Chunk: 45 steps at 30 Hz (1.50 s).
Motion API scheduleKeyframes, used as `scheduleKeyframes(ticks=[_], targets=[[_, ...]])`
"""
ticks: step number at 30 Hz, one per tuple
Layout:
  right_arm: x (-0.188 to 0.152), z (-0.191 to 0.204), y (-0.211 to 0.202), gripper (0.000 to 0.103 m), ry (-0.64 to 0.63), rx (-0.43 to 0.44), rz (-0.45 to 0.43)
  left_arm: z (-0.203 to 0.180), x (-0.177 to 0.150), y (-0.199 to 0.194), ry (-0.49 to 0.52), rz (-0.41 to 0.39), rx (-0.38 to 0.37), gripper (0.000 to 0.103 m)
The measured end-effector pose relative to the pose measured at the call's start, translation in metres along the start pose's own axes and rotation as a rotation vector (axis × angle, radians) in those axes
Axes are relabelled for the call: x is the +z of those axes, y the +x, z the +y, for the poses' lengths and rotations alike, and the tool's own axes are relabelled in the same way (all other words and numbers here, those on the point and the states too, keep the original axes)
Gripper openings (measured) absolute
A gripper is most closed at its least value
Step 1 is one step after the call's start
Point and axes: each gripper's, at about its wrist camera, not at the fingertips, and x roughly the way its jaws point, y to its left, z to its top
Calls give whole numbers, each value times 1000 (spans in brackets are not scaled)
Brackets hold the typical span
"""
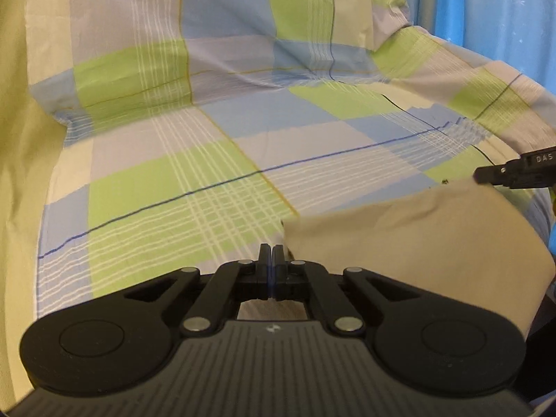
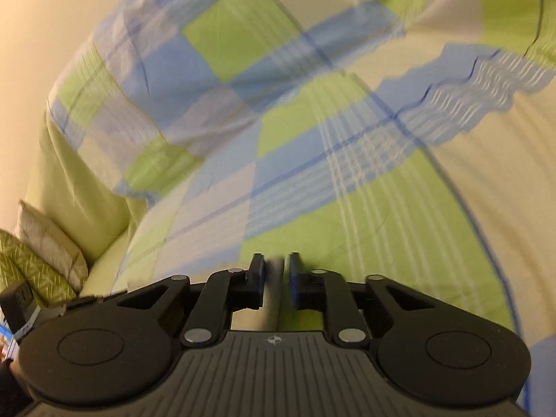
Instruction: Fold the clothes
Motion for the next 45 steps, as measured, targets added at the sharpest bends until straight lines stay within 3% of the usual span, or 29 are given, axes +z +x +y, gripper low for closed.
scheduleKeyframes(ticks=[4,7,10,13,16,18,22,25,31,38,40,42,45], targets=[[-4,-4,-24,21,26,6,-49,-15,9,-20,75,-32,49,0],[-20,7,-39,21,0,52,-39,-38,13,-31,108,-38,-6,2],[-40,21,-39,20,-80,64,45,-66,7,-26,161,-1,-84,6],[-50,22,-35,20,-140,-29,103,-87,-5,-11,233,74,-98,8],[-49,15,-50,22,-110,-68,50,-91,-5,-14,258,77,-59,9],[-54,24,-65,22,-162,-90,1,-95,-7,-25,299,71,-28,10],[-84,63,-83,23,-369,-89,-29,-108,-21,-55,434,38,10,26],[-121,105,-83,24,-636,-132,9,-124,-36,-75,558,20,27,34],[-173,148,-63,28,-1025,-250,103,-165,-82,-75,880,55,74,38],[-184,152,-40,28,-1181,-364,203,-160,-81,-67,858,95,56,40],[-187,154,-37,34,-1230,-382,214,-160,-81,-66,857,91,54,40],[-193,156,-35,51,-1296,-406,222,-159,-81,-67,858,89,52,40],[-200,158,-28,54,-1375,-421,239,-157,-80,-66,855,88,46,40]])
